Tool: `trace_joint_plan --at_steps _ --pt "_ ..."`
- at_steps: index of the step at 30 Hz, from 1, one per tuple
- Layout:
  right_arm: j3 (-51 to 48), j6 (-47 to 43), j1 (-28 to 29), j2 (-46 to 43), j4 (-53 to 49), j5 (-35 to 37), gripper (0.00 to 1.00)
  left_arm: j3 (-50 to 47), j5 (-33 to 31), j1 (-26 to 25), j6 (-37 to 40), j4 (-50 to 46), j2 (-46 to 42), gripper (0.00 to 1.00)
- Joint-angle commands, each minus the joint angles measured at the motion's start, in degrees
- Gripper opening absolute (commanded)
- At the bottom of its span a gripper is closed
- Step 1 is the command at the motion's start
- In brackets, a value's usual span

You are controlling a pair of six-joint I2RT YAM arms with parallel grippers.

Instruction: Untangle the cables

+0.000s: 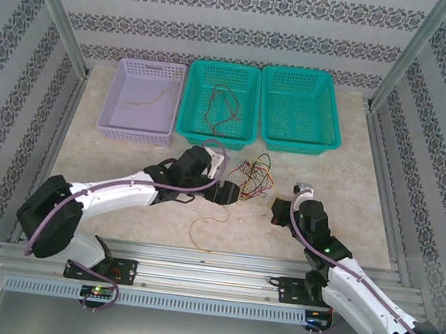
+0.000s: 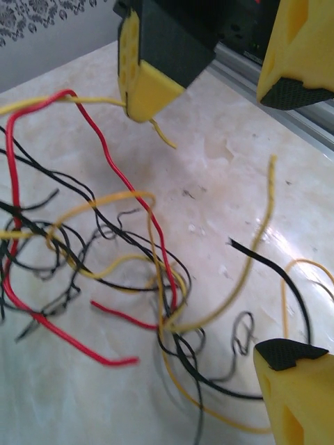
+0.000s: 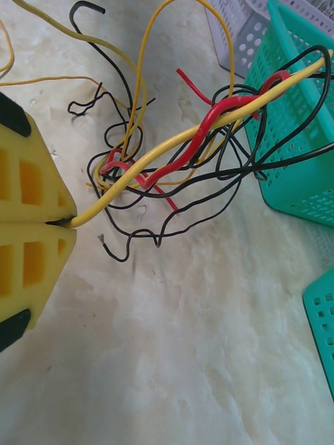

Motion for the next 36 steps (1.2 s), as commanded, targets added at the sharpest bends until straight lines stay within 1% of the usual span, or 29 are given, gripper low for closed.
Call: trace_joint_plan --at_steps 1,6,9,13,17,21,23,25,26,28,29,32,36 --pt "0.0 -0.9 0.4 -0.3 0.8 0.9 0.00 3.9 -1.3 -0.4 -2.1 4.8 3.1 0.86" --pt "0.1 -0.9 0.4 -0.5 0.6 0.9 0.00 9.8 -5.6 -0.4 -0.5 0.7 7.8 0.86" --pt "0.1 -0.9 0.5 -0.6 0.5 0.9 0.00 12.1 -8.3 -0.4 0.0 -1.8 10.2 0.83" --pt "0.0 -0.9 0.5 -0.6 0.5 0.9 0.00 13.8 -7.5 -0.4 0.1 -2.2 12.6 0.75" --pt "0.1 -0.9 0.4 -0.5 0.6 1.0 0.00 14.4 -6.8 -0.4 0.6 -2.1 13.5 0.62" --pt "0.1 -0.9 0.5 -0.2 0.9 0.9 0.00 14.5 -5.9 -0.4 0.6 -2.1 14.1 0.56" --pt "0.2 -0.9 0.5 0.0 0.9 0.9 0.00 14.5 -5.7 -0.4 0.5 -2.0 14.3 0.47" --pt "0.2 -0.9 0.5 0.1 0.9 0.9 0.00 14.8 -5.7 -0.4 0.7 -2.2 14.4 0.30" --pt "0.2 -0.9 0.4 0.1 0.9 1.0 0.00 14.9 -5.9 -0.4 0.8 -2.4 14.3 0.24" --pt "0.2 -0.9 0.5 -0.1 0.8 1.0 0.00 15.1 -5.7 -0.4 1.0 -2.1 14.2 0.06" --pt "0.2 -0.9 0.5 -0.2 0.8 1.0 0.00 15.3 -5.5 -0.4 1.0 -2.1 14.1 0.00" --pt "0.2 -0.9 0.6 -0.4 0.5 1.0 0.00 15.6 -5.4 -0.3 1.4 -2.2 14.0 0.00" --pt "0.3 -0.9 0.6 -1.1 -0.3 1.8 0.00 12.9 -6.8 1.4 0.3 -0.6 8.7 0.00"
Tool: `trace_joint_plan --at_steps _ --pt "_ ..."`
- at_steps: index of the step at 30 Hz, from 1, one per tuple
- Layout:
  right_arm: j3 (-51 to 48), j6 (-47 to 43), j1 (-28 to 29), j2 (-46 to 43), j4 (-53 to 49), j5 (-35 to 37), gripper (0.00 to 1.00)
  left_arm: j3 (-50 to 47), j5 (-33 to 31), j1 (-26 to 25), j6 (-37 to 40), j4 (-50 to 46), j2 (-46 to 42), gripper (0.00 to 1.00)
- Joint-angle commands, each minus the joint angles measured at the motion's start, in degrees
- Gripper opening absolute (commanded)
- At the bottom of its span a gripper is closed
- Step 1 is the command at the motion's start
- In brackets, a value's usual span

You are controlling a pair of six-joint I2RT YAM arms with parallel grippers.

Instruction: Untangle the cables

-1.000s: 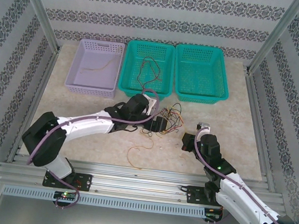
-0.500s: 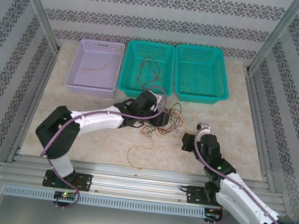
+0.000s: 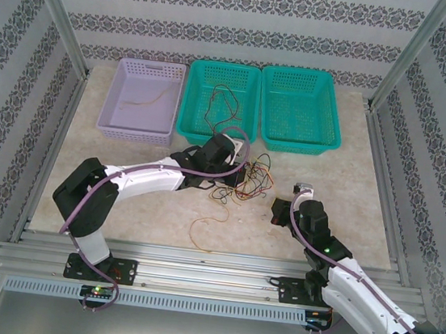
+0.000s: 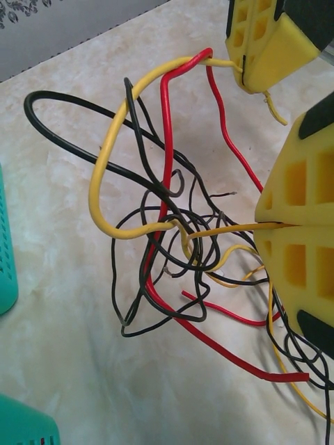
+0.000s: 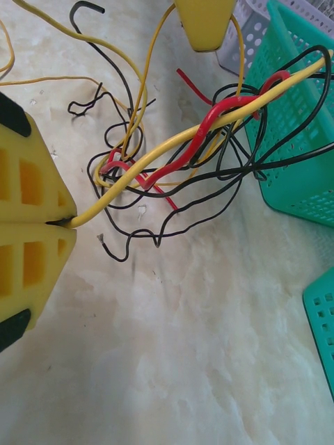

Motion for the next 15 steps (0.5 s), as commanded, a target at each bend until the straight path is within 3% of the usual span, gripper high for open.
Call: trace_joint_plan --at_steps 1,7,15 --pt "0.2 -0.9 0.6 -0.8 -0.7 2.3 0.00 -1.2 -0.6 2.2 -0.5 0.8 -6.4 0.00" --pt "1.5 0.0 0.5 2.4 -2.4 5.5 0.00 1.8 0.3 8.7 -0.8 -5.2 -19.5 0.00" --pt "2.9 0.4 0.5 6.2 -3.0 6.2 0.00 14.2 5.3 18.6 1.1 -17.8 -28.0 0.00"
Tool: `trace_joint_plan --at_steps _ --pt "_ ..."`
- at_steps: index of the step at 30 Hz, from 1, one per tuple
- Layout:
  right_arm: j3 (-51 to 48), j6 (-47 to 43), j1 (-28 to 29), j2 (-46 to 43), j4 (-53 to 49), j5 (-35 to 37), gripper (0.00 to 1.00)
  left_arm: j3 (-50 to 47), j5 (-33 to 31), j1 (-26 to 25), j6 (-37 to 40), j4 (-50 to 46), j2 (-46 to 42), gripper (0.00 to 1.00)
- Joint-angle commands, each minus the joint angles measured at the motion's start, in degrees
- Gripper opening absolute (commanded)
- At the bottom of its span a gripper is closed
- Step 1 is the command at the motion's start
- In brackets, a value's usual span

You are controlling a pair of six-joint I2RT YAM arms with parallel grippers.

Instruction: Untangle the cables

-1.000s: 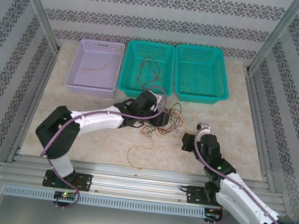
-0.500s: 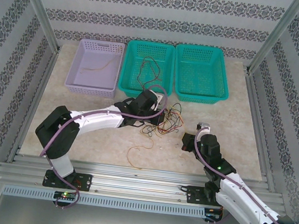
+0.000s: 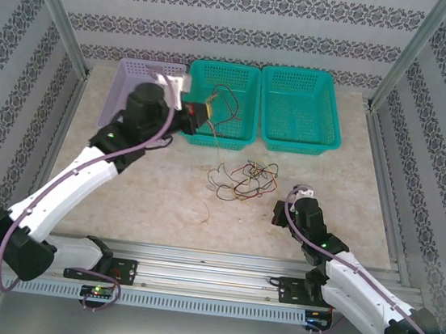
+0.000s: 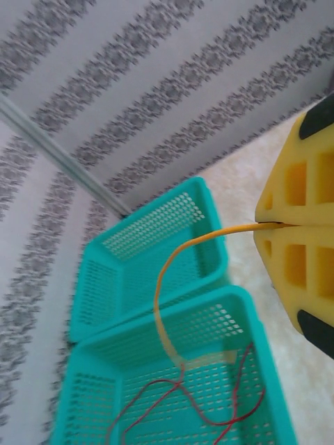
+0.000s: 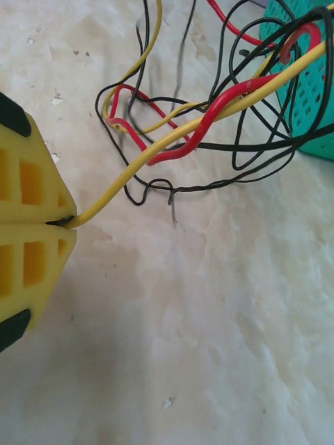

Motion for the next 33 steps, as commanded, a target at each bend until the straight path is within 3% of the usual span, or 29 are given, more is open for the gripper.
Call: trace_joint_plan --at_steps 1,9,17,26,33 --pt "1.7 0.1 0.5 -0.1 -0.8 1.9 0.00 5.5 3.2 3.8 1.6 -8.8 -2.3 0.00" --pt "2.2 0.7 0.5 1.4 -1.1 2.5 0.00 29.7 3.1 14.3 7.6 -22.0 -1.4 0.00" --pt "1.9 0.6 0.5 1.2 -0.7 2.3 0.00 47.7 -9.6 14.6 14.9 -26.1 3.0 0.00" --pt "1.1 0.0 0.5 0.6 1.1 -0.5 0.00 46.1 -18.7 14.7 24.7 -19.4 7.4 0.00" --pt "-0.7 -0.8 0.6 -3.2 3.8 -4.4 0.00 46.2 -19.2 18.5 28.4 -12.0 12.5 0.00"
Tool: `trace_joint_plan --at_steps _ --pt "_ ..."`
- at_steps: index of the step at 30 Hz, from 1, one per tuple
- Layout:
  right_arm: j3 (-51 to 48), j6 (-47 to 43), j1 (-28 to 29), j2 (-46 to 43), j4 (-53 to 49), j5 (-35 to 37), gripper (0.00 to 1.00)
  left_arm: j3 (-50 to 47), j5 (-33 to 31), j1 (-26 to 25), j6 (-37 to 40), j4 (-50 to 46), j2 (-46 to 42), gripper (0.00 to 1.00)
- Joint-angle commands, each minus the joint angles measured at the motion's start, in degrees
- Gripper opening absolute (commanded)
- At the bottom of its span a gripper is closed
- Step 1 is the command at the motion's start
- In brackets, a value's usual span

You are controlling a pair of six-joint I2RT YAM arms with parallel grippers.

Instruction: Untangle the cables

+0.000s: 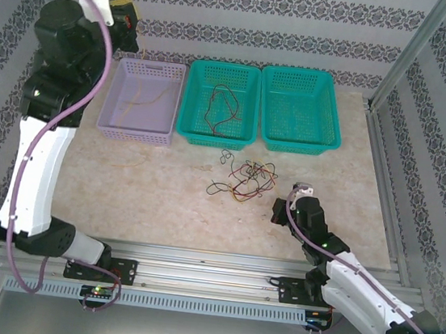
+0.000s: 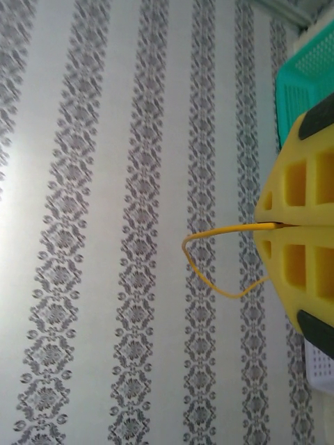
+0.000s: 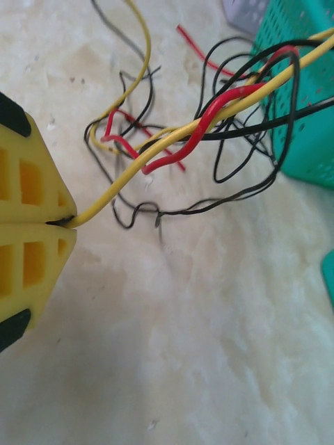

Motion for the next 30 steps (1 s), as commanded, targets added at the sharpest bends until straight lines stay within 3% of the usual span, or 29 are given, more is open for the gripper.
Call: trace_joint_plan --at_steps 1,16,24,26,30 --pt "-1.3 -0.8 0.6 -1.8 2.7 -2.5 0.00 0.6 -0.8 3.0 2.9 6.5 1.4 0.00" --pt "-1.5 -2.0 1.5 0.0 5.2 -3.5 0.00 -7.0 3.0 10.8 0.5 15.2 14.5 0.00" --pt "-1.0 -2.6 2.1 2.0 6.4 -3.7 0.00 -23.1 5.5 11.3 -4.9 23.4 16.8 0.00" --pt "-1.0 -2.7 2.2 2.2 6.6 -3.6 0.00 -26.5 6.8 11.3 -7.1 24.8 17.0 0.16" --pt "-0.9 -2.8 2.7 1.7 6.5 -3.5 0.00 -33.0 9.1 11.3 -11.8 28.1 16.0 0.27"
